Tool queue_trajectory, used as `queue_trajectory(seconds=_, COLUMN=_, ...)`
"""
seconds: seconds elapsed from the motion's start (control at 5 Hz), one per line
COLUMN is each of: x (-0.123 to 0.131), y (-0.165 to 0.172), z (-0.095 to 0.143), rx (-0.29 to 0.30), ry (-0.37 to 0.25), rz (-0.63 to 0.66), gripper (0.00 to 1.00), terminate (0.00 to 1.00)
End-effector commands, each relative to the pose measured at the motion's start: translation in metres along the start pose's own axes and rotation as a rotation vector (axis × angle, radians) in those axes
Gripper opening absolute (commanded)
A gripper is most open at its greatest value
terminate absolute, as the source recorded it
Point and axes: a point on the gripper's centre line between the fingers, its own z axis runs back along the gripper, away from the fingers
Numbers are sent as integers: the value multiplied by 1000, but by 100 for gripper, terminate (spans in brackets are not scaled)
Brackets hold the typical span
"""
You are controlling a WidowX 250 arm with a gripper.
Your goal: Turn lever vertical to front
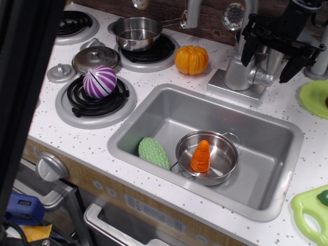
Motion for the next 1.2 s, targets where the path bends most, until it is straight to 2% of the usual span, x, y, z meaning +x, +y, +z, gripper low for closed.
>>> queue_trajectory(seconds=0.0, x=0, y=0, z=0, rx=0, ry=0, rz=0, gripper=100, terminate=0)
queue_trajectory(seconds=0.2, x=10, y=0, z=3, rx=-9, ry=-37, rz=18, gripper=100, terminate=0)
queue_trajectory(seconds=0.6, x=28, y=-2, z=23, rx=23, ry=-117, rz=42, gripper=100, terminate=0)
queue_trajectory(seconds=0.8, x=38, y=-1, z=30, rx=13, ry=-157, rz=47, gripper=100, terminate=0)
queue_trajectory(seconds=1.0, x=44, y=-2, z=27, rx=45, ry=-210, rz=39, gripper=100, terminate=0)
